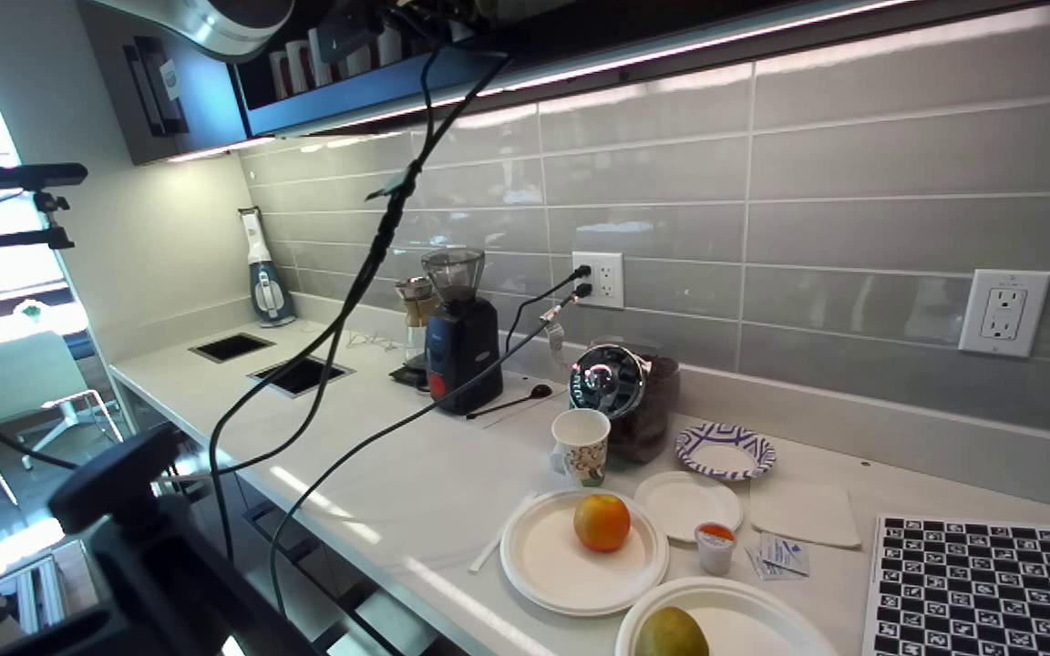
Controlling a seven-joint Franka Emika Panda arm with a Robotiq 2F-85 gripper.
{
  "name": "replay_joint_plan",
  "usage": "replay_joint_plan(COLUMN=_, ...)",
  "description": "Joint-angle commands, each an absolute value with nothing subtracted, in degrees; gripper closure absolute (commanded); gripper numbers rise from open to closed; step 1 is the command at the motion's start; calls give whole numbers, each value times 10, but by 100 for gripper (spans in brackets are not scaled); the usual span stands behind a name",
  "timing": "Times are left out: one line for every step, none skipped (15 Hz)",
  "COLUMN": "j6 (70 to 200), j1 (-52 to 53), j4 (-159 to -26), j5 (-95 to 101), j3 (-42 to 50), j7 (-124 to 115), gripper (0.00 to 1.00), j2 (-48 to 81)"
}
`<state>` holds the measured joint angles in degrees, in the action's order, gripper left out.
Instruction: Put the cup on top of the counter
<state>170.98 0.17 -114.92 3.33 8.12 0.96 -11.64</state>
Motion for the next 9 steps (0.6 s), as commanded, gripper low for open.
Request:
replay_joint_plan(j6=1722, j1=-11, j4=-1165, j5=46, j3=73, j7=-3, gripper=61, j2=-135)
replay_joint_plan(j6=1720, j1=-19, j4=-1170, j5=55, j3=68, j7=-13, gripper=61, j2=-141)
replay_joint_plan(j6=1720, j1=-23, j4=-1178, j5=60, j3=64, j7=-20, gripper=61, j2=-149)
replay_joint_plan(j6=1718, j1=-26, j4=-1184, j5=63, j3=61, j7=-25, gripper=61, j2=-155)
replay_joint_plan(j6=1717, j1=-28, j4=-1192, j5=63, j3=57, j7=-30, gripper=61, j2=-162)
replay_joint_plan(j6=1713, j1=-29, j4=-1199, j5=62, j3=54, j7=-32, gripper=61, j2=-169)
replay_joint_plan(j6=1713, j1=-32, j4=-1211, j5=63, j3=49, j7=-35, gripper=61, j2=-179)
replay_joint_plan(j6=1713, j1=-36, j4=-1221, j5=64, j3=43, j7=-40, gripper=61, j2=-189)
replay_joint_plan(j6=1709, j1=-39, j4=-1231, j5=63, j3=38, j7=-43, gripper=61, j2=-199)
